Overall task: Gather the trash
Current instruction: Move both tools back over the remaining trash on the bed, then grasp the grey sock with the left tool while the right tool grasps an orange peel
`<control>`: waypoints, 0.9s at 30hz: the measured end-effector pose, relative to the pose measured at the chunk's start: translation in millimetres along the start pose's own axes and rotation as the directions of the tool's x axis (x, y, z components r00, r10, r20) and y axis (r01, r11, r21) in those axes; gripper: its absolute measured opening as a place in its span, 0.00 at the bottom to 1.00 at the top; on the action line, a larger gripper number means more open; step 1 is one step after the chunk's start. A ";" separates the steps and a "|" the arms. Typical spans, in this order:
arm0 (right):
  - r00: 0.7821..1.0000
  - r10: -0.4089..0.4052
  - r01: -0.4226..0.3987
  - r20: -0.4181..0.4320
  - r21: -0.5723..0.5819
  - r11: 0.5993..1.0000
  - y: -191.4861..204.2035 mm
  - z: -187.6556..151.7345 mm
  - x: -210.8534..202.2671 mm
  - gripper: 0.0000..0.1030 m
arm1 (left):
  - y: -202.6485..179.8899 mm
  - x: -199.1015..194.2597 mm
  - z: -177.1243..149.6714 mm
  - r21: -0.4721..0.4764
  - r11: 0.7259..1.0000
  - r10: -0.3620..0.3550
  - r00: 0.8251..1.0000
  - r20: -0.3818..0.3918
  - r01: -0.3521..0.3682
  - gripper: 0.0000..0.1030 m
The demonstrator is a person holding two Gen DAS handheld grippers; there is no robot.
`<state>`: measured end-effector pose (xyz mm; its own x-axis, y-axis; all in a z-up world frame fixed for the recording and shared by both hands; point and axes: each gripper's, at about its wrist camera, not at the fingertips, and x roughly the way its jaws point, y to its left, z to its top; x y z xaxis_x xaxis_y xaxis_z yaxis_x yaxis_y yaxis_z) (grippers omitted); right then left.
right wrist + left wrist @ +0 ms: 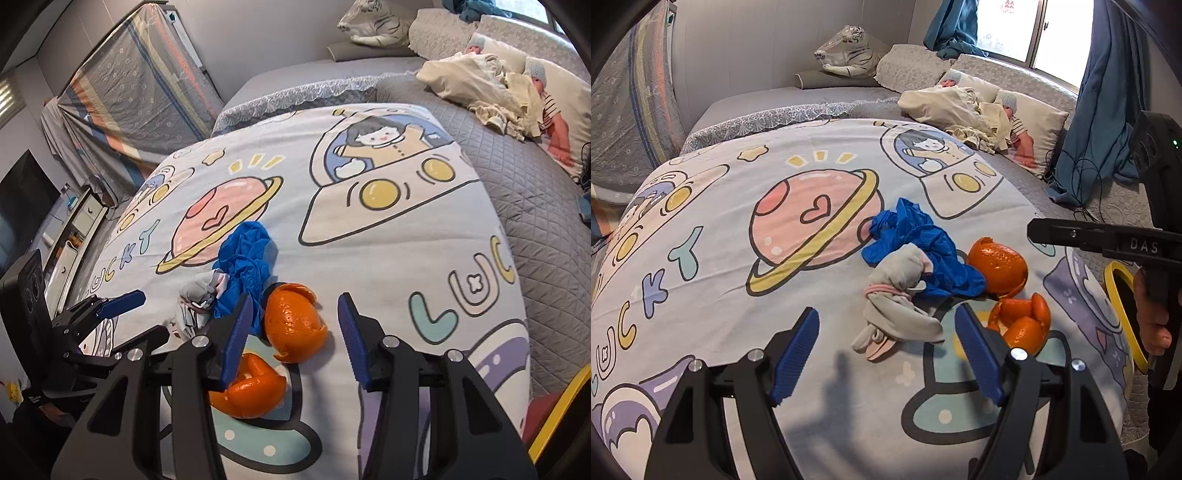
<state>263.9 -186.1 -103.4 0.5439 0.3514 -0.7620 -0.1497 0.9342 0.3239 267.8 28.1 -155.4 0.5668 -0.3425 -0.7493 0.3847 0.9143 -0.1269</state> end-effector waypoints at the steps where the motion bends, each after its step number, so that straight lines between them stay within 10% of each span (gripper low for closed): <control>1: 1.000 0.003 -0.003 -0.007 0.000 1.000 0.3 0.2 2.4 0.45 | 0.5 2.1 -0.2 0.002 1.000 0.000 1.000 -0.005 0.000 0.70; 18: 0.993 0.018 -0.015 -0.115 0.022 1.000 -2.6 0.8 43.7 0.44 | 12.2 34.7 4.2 -0.018 1.000 -0.011 0.997 -0.079 0.009 0.63; 27: 0.990 0.018 -0.014 -0.137 0.032 0.999 -7.9 3.1 56.0 0.39 | 13.3 49.3 6.8 -0.021 1.000 -0.014 0.993 -0.119 0.012 0.36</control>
<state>298.0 -174.0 -146.9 0.4230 0.3735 -0.8256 -0.1306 0.9267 0.3524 305.8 21.8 -189.6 0.4707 -0.3274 -0.8193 0.3760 0.9145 -0.1494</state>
